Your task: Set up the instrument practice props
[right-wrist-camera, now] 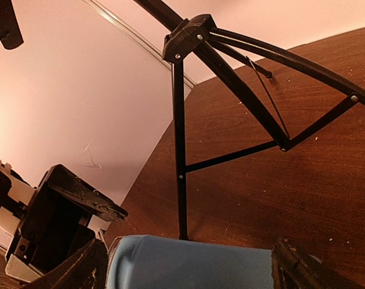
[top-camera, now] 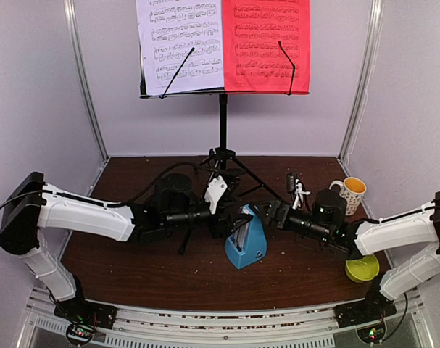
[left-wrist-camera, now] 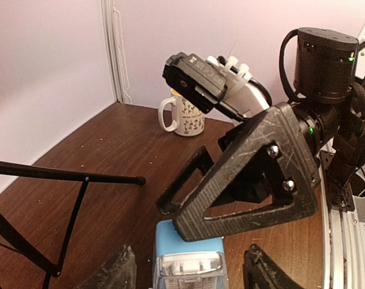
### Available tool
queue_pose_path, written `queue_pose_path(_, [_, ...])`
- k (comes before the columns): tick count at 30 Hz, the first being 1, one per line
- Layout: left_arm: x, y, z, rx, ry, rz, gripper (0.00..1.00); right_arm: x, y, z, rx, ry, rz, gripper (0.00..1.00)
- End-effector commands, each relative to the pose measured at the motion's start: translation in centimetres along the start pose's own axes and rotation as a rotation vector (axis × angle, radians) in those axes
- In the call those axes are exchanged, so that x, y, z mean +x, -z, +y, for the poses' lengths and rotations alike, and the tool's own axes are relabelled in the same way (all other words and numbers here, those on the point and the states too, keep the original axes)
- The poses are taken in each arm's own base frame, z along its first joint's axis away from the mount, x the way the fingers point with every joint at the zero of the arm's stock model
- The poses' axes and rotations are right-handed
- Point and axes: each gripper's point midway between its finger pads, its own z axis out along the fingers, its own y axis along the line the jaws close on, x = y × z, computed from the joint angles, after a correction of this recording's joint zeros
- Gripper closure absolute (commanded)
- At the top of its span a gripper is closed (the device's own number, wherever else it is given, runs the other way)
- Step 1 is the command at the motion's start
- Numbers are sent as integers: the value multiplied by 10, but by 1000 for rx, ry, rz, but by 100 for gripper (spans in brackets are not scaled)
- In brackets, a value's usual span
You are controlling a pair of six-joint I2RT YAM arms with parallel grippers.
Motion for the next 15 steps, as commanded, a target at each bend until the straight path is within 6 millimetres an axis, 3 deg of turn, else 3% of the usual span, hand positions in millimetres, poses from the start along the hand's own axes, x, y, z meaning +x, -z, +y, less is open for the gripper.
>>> queue_pose_path(1, [-9, -1, 3, 14, 10, -66, 38, -5, -1, 1, -36, -68, -28, 6])
queue_pose_path(15, [10, -7, 8, 8, 37, -57, 42, 6, -4, -1, -123, -198, -26, 10])
